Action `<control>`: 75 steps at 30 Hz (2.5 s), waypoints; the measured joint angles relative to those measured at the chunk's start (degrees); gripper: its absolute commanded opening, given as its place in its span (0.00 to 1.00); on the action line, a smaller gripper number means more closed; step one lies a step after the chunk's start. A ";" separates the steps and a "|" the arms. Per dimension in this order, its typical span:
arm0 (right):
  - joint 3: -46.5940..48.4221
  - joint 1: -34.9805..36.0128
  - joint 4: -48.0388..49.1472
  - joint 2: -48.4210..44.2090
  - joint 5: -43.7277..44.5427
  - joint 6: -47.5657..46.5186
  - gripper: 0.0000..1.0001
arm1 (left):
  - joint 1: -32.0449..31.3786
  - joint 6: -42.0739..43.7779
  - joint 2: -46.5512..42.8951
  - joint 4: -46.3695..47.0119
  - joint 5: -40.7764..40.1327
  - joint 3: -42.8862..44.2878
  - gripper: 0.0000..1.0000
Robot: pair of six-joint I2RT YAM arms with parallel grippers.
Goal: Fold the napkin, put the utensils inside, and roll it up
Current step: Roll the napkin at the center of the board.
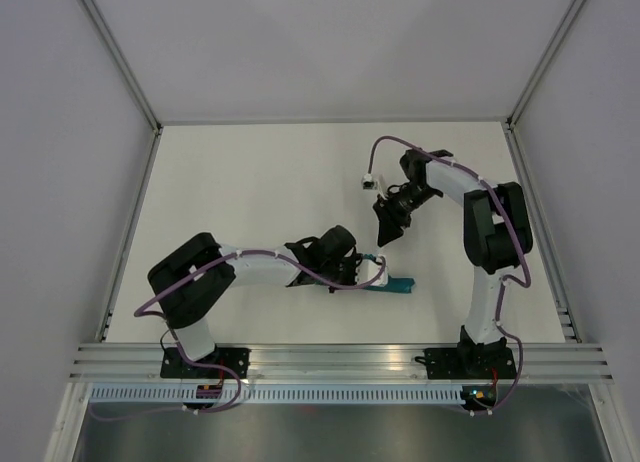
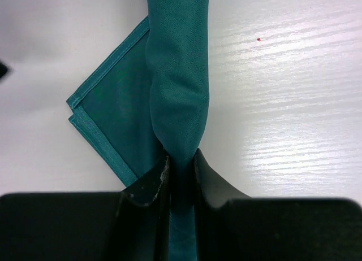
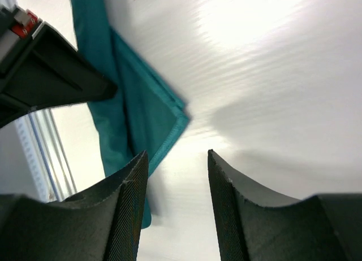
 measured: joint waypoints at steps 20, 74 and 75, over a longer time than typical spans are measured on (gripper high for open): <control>-27.96 -7.08 32.68 -42.91 2.16 13.88 0.53 | 12.50 -11.61 17.35 -26.27 24.90 24.90 0.04; -44.74 31.91 49.00 -33.77 35.01 4.63 0.28 | 18.40 -16.44 32.92 -51.78 39.76 42.01 0.31; -44.74 31.91 49.13 -33.68 35.04 4.59 0.25 | 18.43 -16.46 32.92 -51.76 39.71 41.99 0.38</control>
